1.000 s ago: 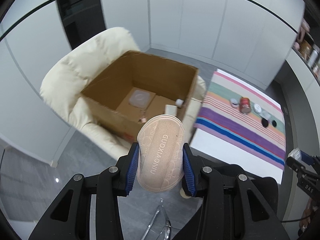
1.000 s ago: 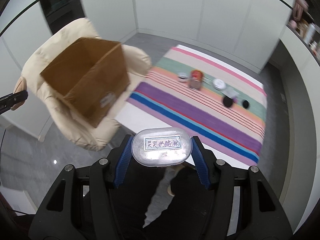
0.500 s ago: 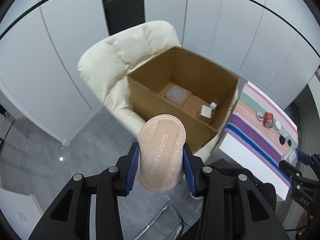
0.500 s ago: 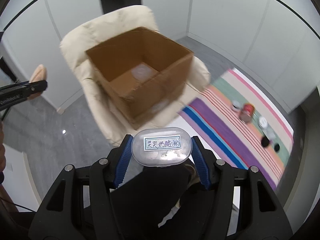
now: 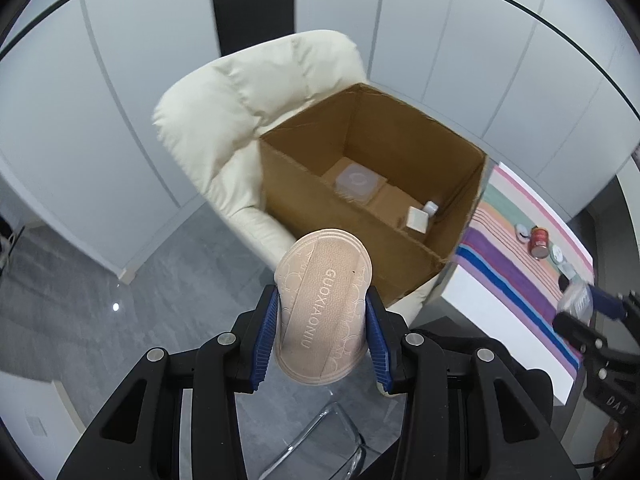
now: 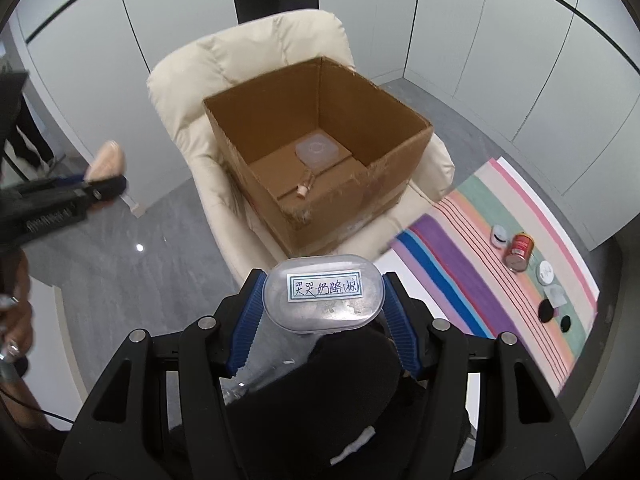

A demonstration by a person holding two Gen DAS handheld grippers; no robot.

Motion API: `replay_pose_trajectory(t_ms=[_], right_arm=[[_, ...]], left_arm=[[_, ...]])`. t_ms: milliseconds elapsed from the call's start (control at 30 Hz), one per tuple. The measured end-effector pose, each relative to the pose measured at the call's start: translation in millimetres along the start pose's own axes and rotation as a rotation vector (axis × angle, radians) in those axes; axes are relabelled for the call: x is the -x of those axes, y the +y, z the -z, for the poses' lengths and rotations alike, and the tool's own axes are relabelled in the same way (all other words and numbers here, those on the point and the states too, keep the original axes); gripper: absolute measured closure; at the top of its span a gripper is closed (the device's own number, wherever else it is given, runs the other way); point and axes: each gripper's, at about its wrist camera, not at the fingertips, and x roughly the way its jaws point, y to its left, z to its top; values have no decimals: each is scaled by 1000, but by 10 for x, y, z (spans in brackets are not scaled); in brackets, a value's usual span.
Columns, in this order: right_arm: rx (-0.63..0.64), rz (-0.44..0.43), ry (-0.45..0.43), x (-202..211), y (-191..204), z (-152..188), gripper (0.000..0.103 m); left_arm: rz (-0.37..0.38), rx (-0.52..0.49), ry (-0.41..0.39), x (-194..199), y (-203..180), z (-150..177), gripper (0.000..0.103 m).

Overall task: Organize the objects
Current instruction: 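Carry the beige puff and clear case over the cardboard box with both tools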

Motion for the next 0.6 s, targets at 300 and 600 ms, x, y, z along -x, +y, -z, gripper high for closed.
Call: replay_pose_trajectory(t_ms=[300,600], right_arm=[[-19,19,-42,-293,-80,-814,42],[-35,53,23,-998,-241,-1492,42]], left_arm=[[60,-109,-25,-248,-340,-711,61],[72,-88,44,-909,-473,-1410,61]])
